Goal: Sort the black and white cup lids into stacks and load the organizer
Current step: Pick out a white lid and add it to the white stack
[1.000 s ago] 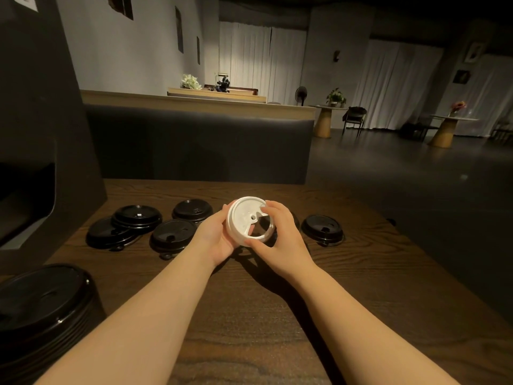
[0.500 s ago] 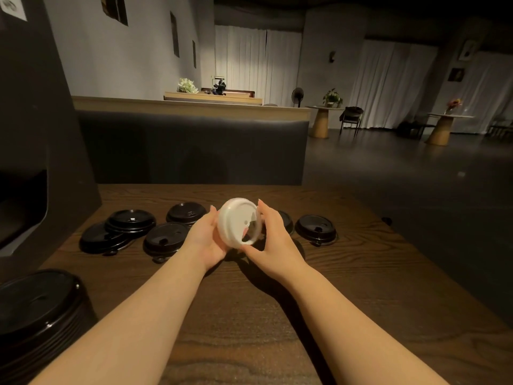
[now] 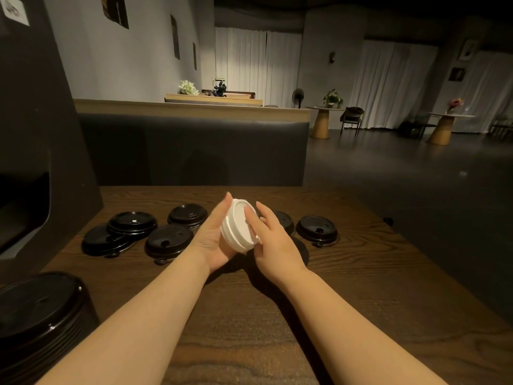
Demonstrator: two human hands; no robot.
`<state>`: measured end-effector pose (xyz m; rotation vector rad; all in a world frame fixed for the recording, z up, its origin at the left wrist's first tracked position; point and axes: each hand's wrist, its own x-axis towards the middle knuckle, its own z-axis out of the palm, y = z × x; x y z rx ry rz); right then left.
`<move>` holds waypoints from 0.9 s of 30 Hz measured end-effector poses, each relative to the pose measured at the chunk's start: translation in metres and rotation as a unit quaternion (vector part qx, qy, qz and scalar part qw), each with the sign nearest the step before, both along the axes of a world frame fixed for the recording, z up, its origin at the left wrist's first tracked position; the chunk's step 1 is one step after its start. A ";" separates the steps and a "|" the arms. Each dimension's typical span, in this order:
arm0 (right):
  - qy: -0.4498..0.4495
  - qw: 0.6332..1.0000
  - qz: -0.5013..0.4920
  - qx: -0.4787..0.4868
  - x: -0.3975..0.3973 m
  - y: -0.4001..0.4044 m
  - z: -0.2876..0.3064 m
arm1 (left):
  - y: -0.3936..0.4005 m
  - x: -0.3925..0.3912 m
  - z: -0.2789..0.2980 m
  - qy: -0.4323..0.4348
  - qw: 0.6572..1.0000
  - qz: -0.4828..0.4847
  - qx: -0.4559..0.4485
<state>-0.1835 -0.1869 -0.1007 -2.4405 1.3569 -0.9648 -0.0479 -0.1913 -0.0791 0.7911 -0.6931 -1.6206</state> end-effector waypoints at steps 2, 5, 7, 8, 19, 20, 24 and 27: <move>-0.023 0.999 0.001 0.042 -0.002 0.000 0.001 | 0.001 0.001 0.001 -0.001 1.000 0.011 0.019; -0.173 0.978 -0.006 0.115 0.000 0.002 0.008 | 0.002 0.000 0.004 0.049 0.996 0.055 0.040; -0.280 0.949 -0.037 0.144 0.001 0.003 0.013 | 0.003 -0.001 0.009 0.084 0.991 0.100 0.035; -0.316 0.935 -0.051 0.151 0.000 0.004 0.016 | 0.003 -0.002 0.012 0.097 0.988 0.117 0.030; -0.431 0.865 -0.067 0.248 -0.005 0.006 0.062 | 0.021 -0.022 0.041 -0.167 0.978 0.124 0.033; -0.424 0.871 -0.061 0.239 -0.004 0.010 0.071 | 0.025 -0.019 0.049 -0.222 0.967 0.120 0.018; -0.342 0.922 -0.029 0.179 0.013 0.031 0.104 | 0.047 0.008 0.088 -0.282 0.948 0.149 0.002; -0.318 0.937 -0.012 0.145 0.040 0.047 0.126 | 0.068 0.030 0.110 -0.279 0.943 0.181 -0.013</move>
